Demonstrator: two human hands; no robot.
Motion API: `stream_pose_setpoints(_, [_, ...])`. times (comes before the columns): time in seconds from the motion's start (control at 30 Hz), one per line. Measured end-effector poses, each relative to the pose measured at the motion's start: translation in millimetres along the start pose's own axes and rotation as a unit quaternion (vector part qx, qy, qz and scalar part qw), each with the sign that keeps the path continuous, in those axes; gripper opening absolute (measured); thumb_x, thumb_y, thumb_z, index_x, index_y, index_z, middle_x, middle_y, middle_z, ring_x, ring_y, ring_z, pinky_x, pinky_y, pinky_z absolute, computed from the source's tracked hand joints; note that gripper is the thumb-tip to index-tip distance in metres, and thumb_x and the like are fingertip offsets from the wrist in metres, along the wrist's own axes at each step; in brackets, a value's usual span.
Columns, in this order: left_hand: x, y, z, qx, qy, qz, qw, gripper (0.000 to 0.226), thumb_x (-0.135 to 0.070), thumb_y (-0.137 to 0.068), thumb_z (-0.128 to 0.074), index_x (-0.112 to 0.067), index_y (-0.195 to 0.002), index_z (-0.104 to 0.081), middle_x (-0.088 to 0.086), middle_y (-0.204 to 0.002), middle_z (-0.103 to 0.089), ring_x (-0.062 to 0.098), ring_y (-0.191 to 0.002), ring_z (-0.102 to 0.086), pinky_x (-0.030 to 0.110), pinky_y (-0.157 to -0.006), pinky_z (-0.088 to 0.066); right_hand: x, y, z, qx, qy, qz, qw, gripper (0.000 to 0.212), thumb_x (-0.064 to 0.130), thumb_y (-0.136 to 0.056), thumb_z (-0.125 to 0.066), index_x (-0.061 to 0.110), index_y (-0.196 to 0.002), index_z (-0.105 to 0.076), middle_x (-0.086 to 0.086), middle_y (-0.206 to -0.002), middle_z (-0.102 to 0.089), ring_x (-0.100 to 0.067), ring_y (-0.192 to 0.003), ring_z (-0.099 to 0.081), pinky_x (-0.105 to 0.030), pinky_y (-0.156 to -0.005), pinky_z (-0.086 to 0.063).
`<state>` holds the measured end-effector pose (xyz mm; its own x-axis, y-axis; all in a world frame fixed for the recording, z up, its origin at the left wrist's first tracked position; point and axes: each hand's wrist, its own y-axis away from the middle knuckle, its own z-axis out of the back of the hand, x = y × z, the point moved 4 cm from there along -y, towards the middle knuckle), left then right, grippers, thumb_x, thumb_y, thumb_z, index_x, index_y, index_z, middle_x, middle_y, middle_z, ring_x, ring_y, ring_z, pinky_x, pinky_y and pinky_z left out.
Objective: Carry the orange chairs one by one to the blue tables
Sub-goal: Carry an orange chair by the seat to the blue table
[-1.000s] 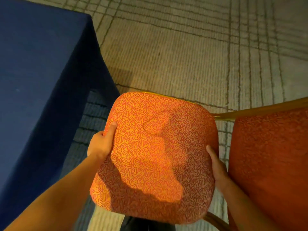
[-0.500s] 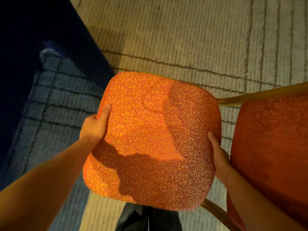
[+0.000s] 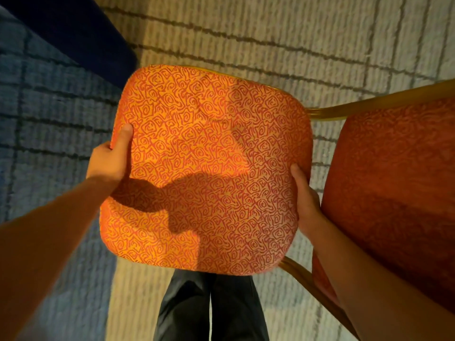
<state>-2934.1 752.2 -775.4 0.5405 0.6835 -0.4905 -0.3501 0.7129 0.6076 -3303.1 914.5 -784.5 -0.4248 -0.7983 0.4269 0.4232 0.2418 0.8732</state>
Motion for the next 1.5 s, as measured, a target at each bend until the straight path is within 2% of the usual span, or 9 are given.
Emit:
stream_pose_setpoints(0.23, [1, 4, -1, 0.009, -0.003, 0.037, 0.999, 0.053, -0.064, -0.090, -0.044, -0.017, -0.068, -0.051, 0.010, -0.099, -0.055, 0.017, -0.096, -0.050, 0.027, -0.080, -0.032, -4, 2, 2, -0.008, -0.006, -0.011, 1.000, 0.069, 0.065, -0.069, -0.072, 0.018, -0.119, -0.066, -0.005, -0.108, -0.073, -0.025, -0.096, -0.070, -0.042, -0.085, -0.057])
stream_pose_setpoints(0.4, [-2, 14, 6, 0.015, -0.011, 0.063, 0.998, 0.091, -0.086, -0.073, -0.037, -0.003, -0.104, -0.061, 0.017, -0.108, -0.064, 0.032, -0.098, -0.061, 0.042, -0.088, -0.046, -2, 15, -2, -0.020, 0.000, -0.061, 0.998, 0.103, 0.072, -0.043, -0.072, 0.018, -0.128, -0.056, -0.008, -0.113, -0.069, -0.031, -0.099, -0.067, -0.051, -0.089, -0.055])
stream_pose_setpoints(0.77, [-55, 131, 36, 0.094, -0.039, 0.044, 0.994, 0.055, -0.042, -0.098, -0.043, 0.009, -0.114, -0.059, 0.028, -0.118, -0.061, 0.037, -0.113, -0.058, 0.034, -0.089, -0.046, 32, 121, 0, 0.016, 0.044, 0.002, 0.999, 0.038, 0.033, -0.087, -0.061, 0.007, -0.114, -0.060, -0.011, -0.106, -0.068, -0.025, -0.087, -0.064, -0.026, -0.056, -0.044])
stream_pose_setpoints(0.9, [-83, 201, 51, 0.152, 0.004, 0.040, 0.988, 0.056, -0.051, -0.091, -0.047, 0.000, -0.110, -0.060, 0.019, -0.113, -0.066, 0.033, -0.100, -0.064, 0.030, -0.080, -0.051, 64, 185, 3, 0.052, 0.064, 0.050, 0.995, 0.016, 0.027, -0.090, -0.061, 0.013, -0.098, -0.063, -0.007, -0.098, -0.067, -0.023, -0.086, -0.062, -0.029, -0.075, -0.051])
stream_pose_setpoints(1.03, [-111, 271, 67, 0.177, 0.056, 0.027, 0.982, 0.024, -0.029, -0.101, -0.044, -0.007, -0.107, -0.052, 0.016, -0.100, -0.060, 0.017, -0.063, -0.054, 0.019, -0.044, -0.041, 81, 236, 10, 0.075, 0.101, 0.089, 0.988, 0.017, 0.028, -0.093, -0.053, 0.019, -0.077, -0.055, -0.002, -0.081, -0.054, -0.021, -0.079, -0.052, -0.035, -0.073, -0.040])
stream_pose_setpoints(1.2, [-129, 321, 86, 0.176, 0.107, 0.009, 0.979, 0.032, -0.032, -0.101, -0.042, -0.007, -0.117, -0.053, 0.012, -0.103, -0.062, 0.025, -0.084, -0.058, 0.026, -0.058, -0.035, 99, 290, 32, 0.094, 0.101, 0.120, 0.983, 0.017, 0.026, -0.093, -0.055, 0.011, -0.095, -0.062, -0.002, -0.092, -0.047, -0.021, -0.071, -0.048, -0.030, -0.062, -0.036])
stream_pose_setpoints(1.23, [-133, 330, 90, 0.170, 0.120, 0.001, 0.978, 0.030, -0.033, -0.101, -0.043, -0.008, -0.115, -0.053, 0.012, -0.103, -0.062, 0.025, -0.082, -0.058, 0.026, -0.058, -0.035, 101, 298, 37, 0.102, 0.101, 0.123, 0.982, 0.030, 0.025, -0.094, -0.054, 0.001, -0.111, -0.062, -0.024, -0.135, -0.043, -0.025, -0.077, -0.052, -0.033, -0.066, -0.041])
stream_pose_setpoints(1.33, [-142, 356, 102, 0.156, 0.144, -0.023, 0.977, 0.024, -0.031, -0.101, -0.043, -0.010, -0.111, -0.052, 0.011, -0.098, -0.060, 0.018, -0.068, -0.055, 0.026, -0.056, -0.032, 106, 322, 51, 0.116, 0.115, 0.133, 0.978, 0.044, 0.023, -0.096, -0.053, -0.007, -0.129, -0.051, -0.033, -0.134, -0.047, -0.040, -0.107, -0.058, -0.048, -0.089, -0.048])
stream_pose_setpoints(1.5, [-144, 399, 113, 0.140, 0.129, -0.049, 0.980, 0.029, -0.031, -0.100, -0.044, -0.009, -0.115, -0.057, 0.008, -0.097, -0.061, 0.023, -0.085, -0.058, 0.027, -0.062, -0.038, 114, 353, 72, 0.153, 0.167, 0.187, 0.956, 0.021, 0.025, -0.095, -0.054, 0.009, -0.106, -0.061, -0.008, -0.099, -0.052, -0.020, -0.090, -0.048, -0.031, -0.074, -0.036])
